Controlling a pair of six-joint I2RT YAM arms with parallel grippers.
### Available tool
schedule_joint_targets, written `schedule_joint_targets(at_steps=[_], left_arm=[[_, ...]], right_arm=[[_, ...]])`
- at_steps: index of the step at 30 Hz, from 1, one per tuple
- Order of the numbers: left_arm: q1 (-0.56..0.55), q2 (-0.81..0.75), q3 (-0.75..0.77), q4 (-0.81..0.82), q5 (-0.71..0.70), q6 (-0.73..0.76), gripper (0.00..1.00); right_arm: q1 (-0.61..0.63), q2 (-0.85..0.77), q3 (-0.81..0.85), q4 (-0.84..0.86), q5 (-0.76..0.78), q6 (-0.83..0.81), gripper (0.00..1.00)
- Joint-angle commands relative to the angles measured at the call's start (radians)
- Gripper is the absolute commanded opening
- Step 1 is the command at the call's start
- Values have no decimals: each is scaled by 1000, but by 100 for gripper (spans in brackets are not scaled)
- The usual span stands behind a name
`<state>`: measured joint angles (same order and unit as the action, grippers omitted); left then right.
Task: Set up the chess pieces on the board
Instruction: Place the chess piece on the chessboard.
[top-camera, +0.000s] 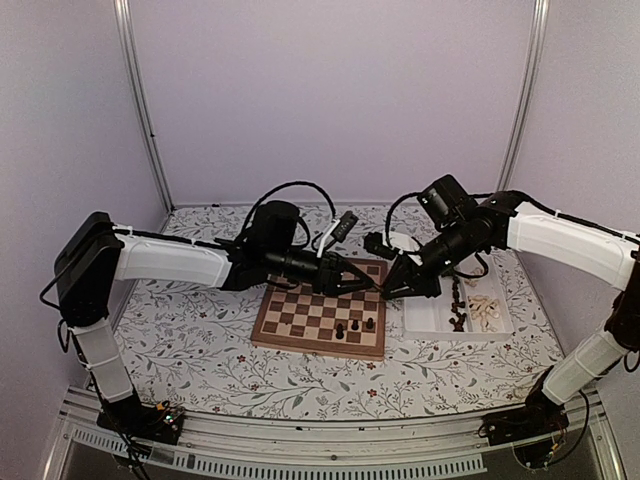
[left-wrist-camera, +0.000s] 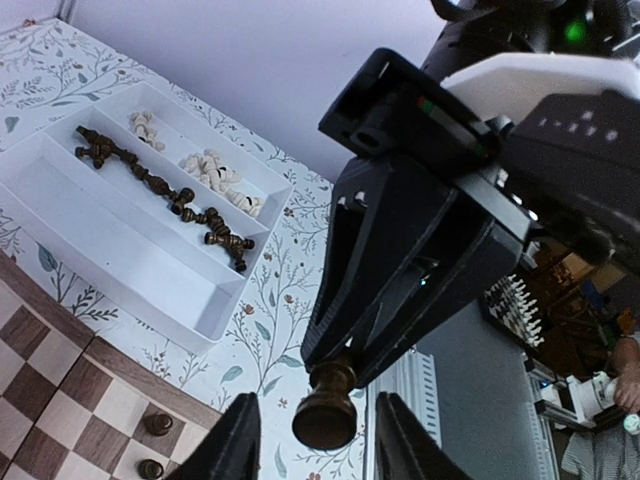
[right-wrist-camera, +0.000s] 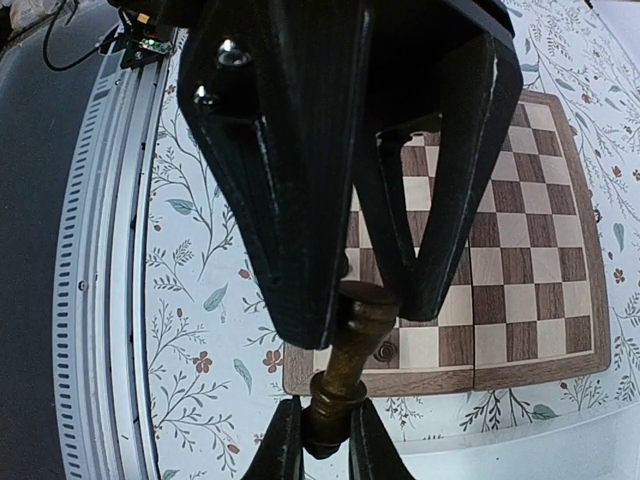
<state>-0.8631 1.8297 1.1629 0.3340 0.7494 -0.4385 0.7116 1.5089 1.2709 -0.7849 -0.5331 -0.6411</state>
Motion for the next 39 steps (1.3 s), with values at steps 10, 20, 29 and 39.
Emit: schedule_joint_targets(at_steps=[10,20,29,39], left_arm=[[-11,25,33,81,34,-55,15],[-15,-79,-179,730,-289,-217,11],[-19,6,-116,847,-401,-281,11],[-21,105,-31,890,-374,-353,11]], right_arm=[[-20,-6,48,25,-4,0,19],[-359,-78,26,420,-519,521,57],[-355,41,-11,661,-729,879,56],[-324,73,-30,774,-786,959,49]])
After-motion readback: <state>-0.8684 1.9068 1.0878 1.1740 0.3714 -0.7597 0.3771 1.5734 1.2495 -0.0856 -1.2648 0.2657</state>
